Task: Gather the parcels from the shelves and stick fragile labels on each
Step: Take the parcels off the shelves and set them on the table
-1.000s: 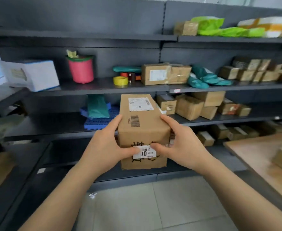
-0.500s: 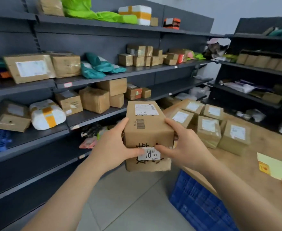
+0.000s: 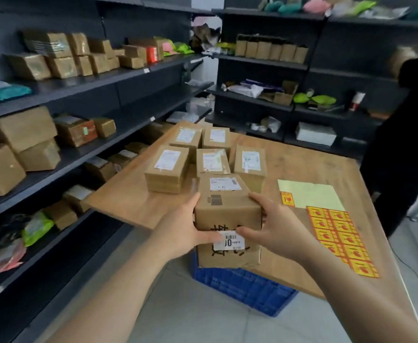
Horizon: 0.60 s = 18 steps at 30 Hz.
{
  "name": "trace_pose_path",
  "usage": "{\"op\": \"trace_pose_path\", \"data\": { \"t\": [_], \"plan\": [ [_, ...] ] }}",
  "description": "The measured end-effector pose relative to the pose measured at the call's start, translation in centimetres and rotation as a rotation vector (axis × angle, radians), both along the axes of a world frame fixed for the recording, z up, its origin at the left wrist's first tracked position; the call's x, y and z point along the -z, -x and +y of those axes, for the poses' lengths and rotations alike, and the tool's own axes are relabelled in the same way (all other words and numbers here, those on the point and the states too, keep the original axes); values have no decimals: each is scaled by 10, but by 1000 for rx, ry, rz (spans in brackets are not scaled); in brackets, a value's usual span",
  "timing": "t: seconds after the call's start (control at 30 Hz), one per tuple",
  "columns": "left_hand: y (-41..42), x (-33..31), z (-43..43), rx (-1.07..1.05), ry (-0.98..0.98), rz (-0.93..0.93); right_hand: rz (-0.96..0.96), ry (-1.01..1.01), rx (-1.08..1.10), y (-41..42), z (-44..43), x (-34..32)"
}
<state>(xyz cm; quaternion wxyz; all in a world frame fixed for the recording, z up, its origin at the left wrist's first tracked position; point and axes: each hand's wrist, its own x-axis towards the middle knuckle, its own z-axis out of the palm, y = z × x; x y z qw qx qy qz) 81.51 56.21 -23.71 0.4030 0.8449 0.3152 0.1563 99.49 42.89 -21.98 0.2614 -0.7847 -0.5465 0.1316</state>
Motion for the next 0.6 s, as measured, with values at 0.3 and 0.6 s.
{"op": "trace_pose_path", "data": {
  "t": [0.3, 0.6],
  "plan": [
    [-95, 48, 40, 161, 13, 52, 37, 97, 223, -65, 10, 35],
    [-132, 97, 46, 196, 7, 151, 94, 171, 318, -90, 10, 81]
  ]
}}
